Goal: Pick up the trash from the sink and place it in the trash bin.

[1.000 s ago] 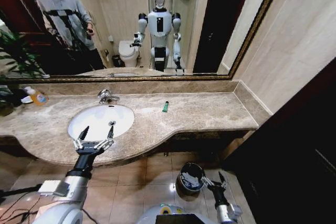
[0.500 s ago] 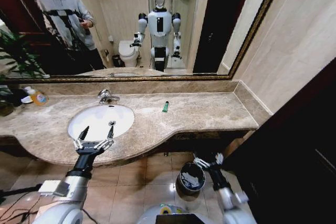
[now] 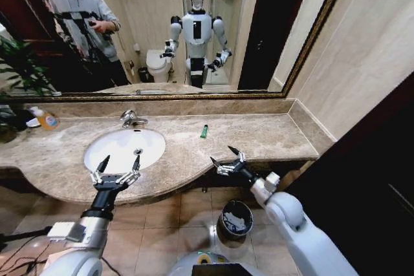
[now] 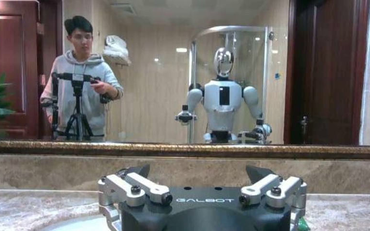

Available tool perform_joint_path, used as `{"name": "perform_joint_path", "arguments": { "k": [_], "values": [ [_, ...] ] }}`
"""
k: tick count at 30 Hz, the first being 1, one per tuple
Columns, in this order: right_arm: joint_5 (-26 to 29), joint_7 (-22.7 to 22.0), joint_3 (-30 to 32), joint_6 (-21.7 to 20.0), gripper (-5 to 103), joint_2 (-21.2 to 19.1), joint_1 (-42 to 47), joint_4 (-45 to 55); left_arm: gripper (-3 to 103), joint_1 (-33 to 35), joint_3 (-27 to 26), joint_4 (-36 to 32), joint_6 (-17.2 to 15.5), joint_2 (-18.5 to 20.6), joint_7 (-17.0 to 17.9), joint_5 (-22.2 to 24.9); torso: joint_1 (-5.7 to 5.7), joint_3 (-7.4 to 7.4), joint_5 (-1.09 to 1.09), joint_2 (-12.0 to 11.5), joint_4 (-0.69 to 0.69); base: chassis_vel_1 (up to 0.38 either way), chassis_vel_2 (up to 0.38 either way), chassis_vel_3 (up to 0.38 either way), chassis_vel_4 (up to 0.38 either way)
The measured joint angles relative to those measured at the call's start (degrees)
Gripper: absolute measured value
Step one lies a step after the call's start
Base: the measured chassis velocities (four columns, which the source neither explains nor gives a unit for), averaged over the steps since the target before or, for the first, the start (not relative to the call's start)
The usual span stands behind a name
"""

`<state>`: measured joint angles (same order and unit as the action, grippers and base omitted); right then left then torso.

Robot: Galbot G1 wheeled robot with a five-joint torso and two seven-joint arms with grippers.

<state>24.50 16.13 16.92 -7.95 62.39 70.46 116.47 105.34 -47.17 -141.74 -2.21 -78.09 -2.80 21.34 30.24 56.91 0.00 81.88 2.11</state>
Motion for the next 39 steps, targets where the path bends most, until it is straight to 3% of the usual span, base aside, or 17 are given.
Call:
{"name": "perform_joint_path", "arguments": {
  "k": [9,16,22,28,34,39],
  "values": [
    [-0.9,-1.6,-8.6,-1.5,100,1.0,-11.1,-6.7,100,0.0,0.0,0.0,0.0,0.0,0.0,0.0,0.00,0.00,0.00,0.0,0.00,0.000,0.000,0.000,0.000],
    [-3.7,-10.1,-18.9,-1.9,100,3.7,-22.3,-17.2,100,0.0,0.0,0.0,0.0,0.0,0.0,0.0,0.00,0.00,-0.01,0.0,-0.01,0.000,0.000,0.000,0.000],
    [-5.3,-17.3,-26.0,-4.0,100,9.9,-34.2,-28.4,100,0.0,0.0,0.0,0.0,0.0,0.0,0.0,0.00,0.00,-0.01,0.0,0.01,0.000,0.000,0.000,0.000],
    [-4.8,-20.3,-27.1,-5.2,100,13.6,-37.9,-34.0,100,0.0,0.0,0.0,0.0,0.0,0.0,0.0,-0.01,-0.01,-0.01,0.0,0.00,0.000,0.000,0.000,0.000],
    [-5.9,-23.0,-26.7,-3.5,103,17.3,-40.6,-41.4,100,0.0,0.0,0.0,0.0,0.0,0.0,0.0,-0.01,0.00,-0.02,0.0,0.01,0.000,0.000,0.000,0.000],
    [-7.2,-23.7,-25.0,-2.6,93,19.0,-41.3,-44.7,100,0.0,0.0,0.0,0.0,0.0,0.0,0.0,-0.01,-0.01,-0.01,0.0,0.00,0.000,0.000,0.000,0.000]
  ]
}}
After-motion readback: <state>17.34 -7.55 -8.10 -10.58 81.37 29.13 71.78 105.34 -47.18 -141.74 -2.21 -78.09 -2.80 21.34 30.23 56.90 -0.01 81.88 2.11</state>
